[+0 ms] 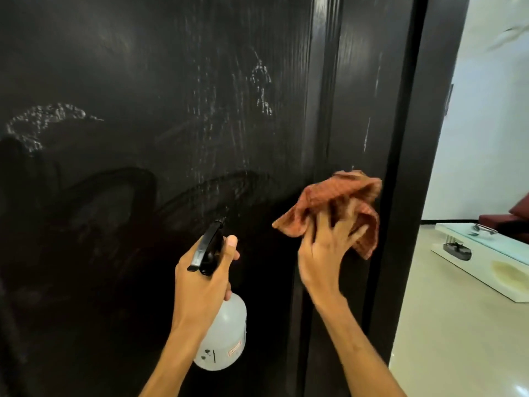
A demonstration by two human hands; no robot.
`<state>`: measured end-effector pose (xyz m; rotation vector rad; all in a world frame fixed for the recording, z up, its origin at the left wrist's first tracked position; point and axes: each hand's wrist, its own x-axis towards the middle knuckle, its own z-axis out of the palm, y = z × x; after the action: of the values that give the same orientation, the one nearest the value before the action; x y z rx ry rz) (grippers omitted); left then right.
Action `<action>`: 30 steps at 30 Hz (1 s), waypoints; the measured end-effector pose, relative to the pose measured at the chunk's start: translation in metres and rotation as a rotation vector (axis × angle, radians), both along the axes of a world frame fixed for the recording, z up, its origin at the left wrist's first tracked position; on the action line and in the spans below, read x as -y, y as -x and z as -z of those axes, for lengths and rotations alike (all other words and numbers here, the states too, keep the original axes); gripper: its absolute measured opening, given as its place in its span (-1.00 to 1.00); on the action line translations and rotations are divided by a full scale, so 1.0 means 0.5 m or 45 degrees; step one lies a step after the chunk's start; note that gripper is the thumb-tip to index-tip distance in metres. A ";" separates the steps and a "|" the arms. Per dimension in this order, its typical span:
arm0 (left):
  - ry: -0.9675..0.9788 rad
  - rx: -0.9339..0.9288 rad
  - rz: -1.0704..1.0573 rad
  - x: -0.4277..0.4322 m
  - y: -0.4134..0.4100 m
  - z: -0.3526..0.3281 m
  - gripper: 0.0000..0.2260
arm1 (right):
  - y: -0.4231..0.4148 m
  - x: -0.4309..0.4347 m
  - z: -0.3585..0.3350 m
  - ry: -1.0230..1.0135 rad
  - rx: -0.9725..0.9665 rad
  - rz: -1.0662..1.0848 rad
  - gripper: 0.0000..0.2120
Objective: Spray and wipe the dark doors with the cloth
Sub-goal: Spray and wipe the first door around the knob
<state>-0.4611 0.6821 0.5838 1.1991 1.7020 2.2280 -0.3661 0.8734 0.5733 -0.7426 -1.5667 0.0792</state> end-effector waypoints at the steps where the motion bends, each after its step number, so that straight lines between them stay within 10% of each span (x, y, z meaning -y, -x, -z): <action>1: 0.008 -0.014 -0.010 -0.008 -0.006 0.000 -0.78 | 0.012 0.003 0.041 -0.035 0.101 0.005 -0.59; 7: -0.004 -0.024 0.027 -0.051 -0.047 -0.009 -0.86 | -0.031 -0.017 0.054 -0.291 0.315 -0.044 -0.29; 12: 0.022 -0.059 0.033 -0.080 -0.070 -0.013 -0.87 | -0.059 -0.084 -0.150 -0.315 0.184 0.026 -0.52; 18: 0.036 -0.035 0.064 -0.094 -0.090 -0.001 -0.77 | -0.076 -0.049 0.129 -0.235 0.333 -0.007 -0.30; 25: 0.025 -0.062 0.047 -0.098 -0.085 -0.028 -0.73 | -0.080 -0.115 -0.203 -0.306 0.087 -0.033 -0.45; 30: -0.006 -0.044 0.050 -0.092 -0.074 -0.033 -0.73 | -0.067 -0.066 -0.020 -0.318 0.202 0.021 -0.21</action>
<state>-0.4240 0.7280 0.6005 1.2683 1.6714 2.2026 -0.3325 0.9062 0.5831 -0.5755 -1.6836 -0.1887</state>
